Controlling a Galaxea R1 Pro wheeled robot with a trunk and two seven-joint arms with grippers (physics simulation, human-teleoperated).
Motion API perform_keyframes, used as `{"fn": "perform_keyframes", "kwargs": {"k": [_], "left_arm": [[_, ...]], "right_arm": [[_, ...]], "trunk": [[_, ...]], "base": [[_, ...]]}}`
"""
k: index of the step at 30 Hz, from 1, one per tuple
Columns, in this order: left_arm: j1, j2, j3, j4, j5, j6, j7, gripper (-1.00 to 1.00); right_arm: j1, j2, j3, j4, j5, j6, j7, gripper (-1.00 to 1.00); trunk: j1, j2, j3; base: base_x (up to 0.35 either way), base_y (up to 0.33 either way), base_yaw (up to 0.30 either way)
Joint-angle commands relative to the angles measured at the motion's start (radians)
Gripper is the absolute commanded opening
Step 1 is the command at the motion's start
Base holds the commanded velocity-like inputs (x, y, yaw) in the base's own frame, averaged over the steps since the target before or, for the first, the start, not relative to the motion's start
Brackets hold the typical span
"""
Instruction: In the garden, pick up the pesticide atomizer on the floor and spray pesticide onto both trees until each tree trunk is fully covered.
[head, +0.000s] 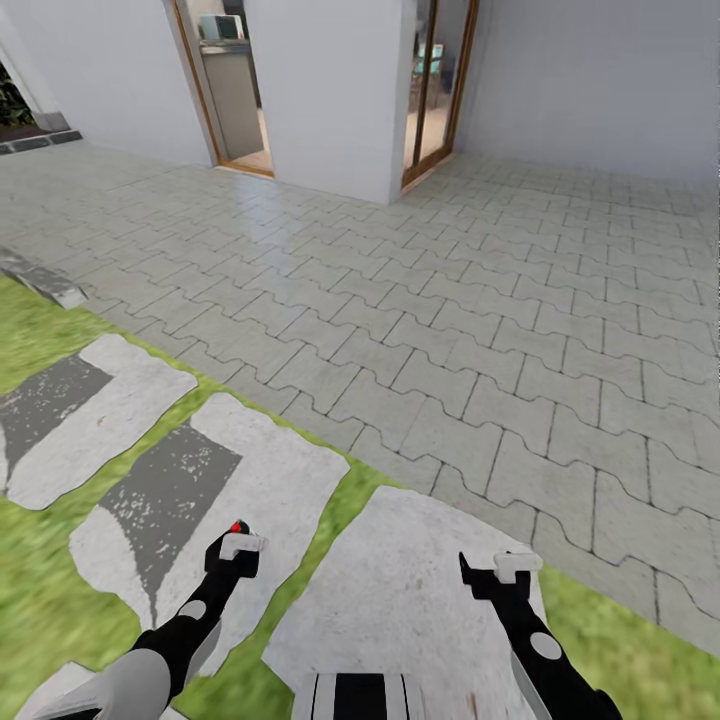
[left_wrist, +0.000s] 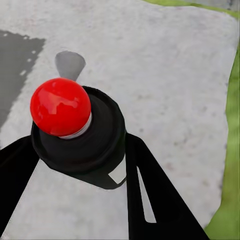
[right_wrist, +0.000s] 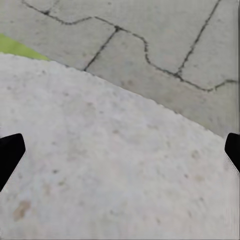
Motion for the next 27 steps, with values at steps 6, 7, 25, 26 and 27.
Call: {"fn": "perform_keyframes", "kwargs": {"k": [6, 7, 25, 26, 27], "left_arm": [[0.019, 0.003, 0.000, -0.011, -0.003, 0.000, -0.001, -1.00], [0.023, 0.005, 0.000, -0.012, -0.004, 0.001, -0.001, -1.00], [0.271, 0.097, 0.000, -0.015, 0.118, -0.005, 0.001, -1.00], [0.275, 0.097, 0.000, -0.014, 0.118, -0.006, 0.001, -1.00], [0.281, 0.096, 0.000, -0.015, 0.119, -0.006, 0.001, -1.00]], "right_arm": [[0.000, 0.001, 0.001, -0.003, -0.001, -0.001, -0.001, 1.00], [0.000, 0.002, 0.001, -0.003, -0.001, -0.001, -0.001, 1.00], [0.194, -0.002, 0.000, 0.045, 0.001, -0.191, 0.001, 1.00], [0.195, -0.004, 0.000, 0.059, 0.001, -0.194, 0.002, 1.00], [0.196, -0.005, 0.000, 0.069, 0.001, -0.199, 0.002, 1.00]], "trunk": [[-0.003, 0.001, 0.023], [-0.003, 0.002, 0.027], [-0.011, 0.006, 0.114], [-0.012, 0.006, 0.120], [-0.012, 0.006, 0.125]], "base": [[0.000, 0.000, 0.000], [0.000, 0.000, 0.000], [0.000, 0.000, -0.053], [0.000, 0.000, -0.075], [0.000, 0.000, -0.075]]}}
